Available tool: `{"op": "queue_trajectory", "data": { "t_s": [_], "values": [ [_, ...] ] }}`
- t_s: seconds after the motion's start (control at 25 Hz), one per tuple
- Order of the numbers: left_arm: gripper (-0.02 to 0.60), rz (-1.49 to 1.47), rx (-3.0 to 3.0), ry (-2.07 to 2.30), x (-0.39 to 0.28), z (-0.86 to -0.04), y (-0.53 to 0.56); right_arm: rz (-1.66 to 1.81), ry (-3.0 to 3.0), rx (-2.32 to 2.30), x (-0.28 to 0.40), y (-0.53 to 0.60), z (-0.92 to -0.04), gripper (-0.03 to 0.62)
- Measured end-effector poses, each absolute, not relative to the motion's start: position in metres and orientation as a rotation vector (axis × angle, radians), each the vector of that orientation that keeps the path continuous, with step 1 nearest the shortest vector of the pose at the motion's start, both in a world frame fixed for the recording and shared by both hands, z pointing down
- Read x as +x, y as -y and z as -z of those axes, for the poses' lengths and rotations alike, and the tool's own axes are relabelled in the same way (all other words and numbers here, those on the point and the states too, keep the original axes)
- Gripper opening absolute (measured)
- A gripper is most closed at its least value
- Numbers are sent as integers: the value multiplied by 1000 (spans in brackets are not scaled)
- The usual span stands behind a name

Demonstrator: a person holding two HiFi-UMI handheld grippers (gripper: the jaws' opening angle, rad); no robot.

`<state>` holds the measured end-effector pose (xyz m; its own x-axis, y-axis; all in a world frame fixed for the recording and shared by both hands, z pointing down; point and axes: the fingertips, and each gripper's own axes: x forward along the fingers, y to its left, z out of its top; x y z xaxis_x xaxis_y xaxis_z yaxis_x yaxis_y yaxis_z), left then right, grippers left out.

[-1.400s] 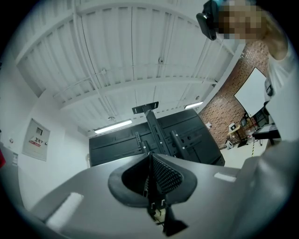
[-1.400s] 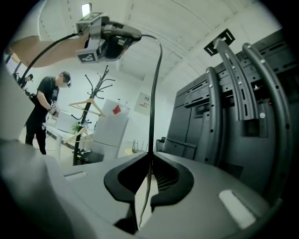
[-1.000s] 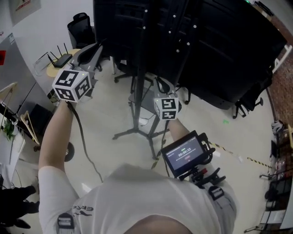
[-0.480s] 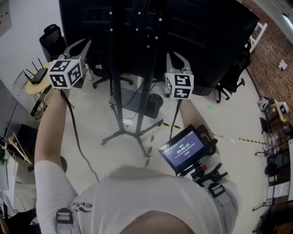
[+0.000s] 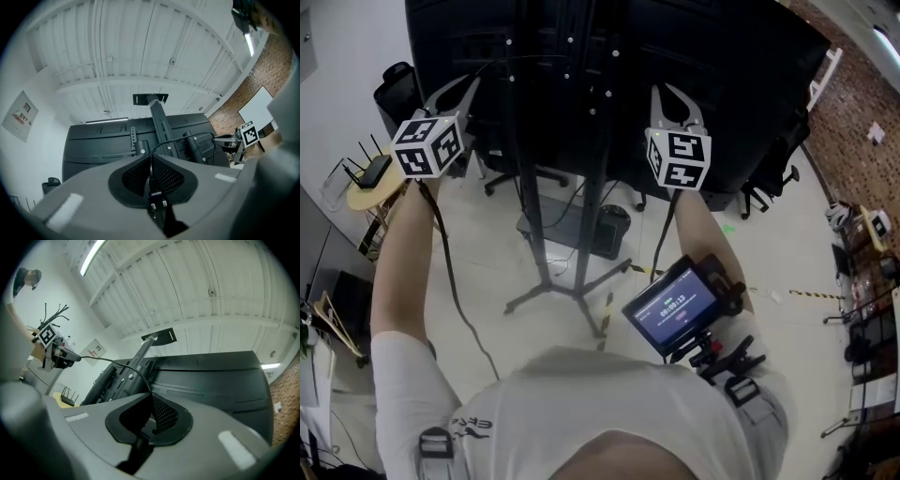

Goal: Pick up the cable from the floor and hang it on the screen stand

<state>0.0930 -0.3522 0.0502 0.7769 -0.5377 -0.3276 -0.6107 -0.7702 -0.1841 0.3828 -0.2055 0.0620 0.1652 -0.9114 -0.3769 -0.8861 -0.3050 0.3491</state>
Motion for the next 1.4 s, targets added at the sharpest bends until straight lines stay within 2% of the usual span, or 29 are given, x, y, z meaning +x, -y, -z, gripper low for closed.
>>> {"op": "queue_trajectory", "data": {
  "t_s": [0.2, 0.64, 1.4],
  "values": [
    [28, -394, -2689, -851, 126, -26, 394, 863, 1767, 2407, 409, 235, -26, 23],
    [28, -490, -2709, -675, 145, 13, 467, 868, 1466, 2505, 413, 277, 5, 23],
    [28, -408, -2761, -587, 195, 1, 521, 761, 1102, 2432, 434, 294, 10, 25]
  ]
}}
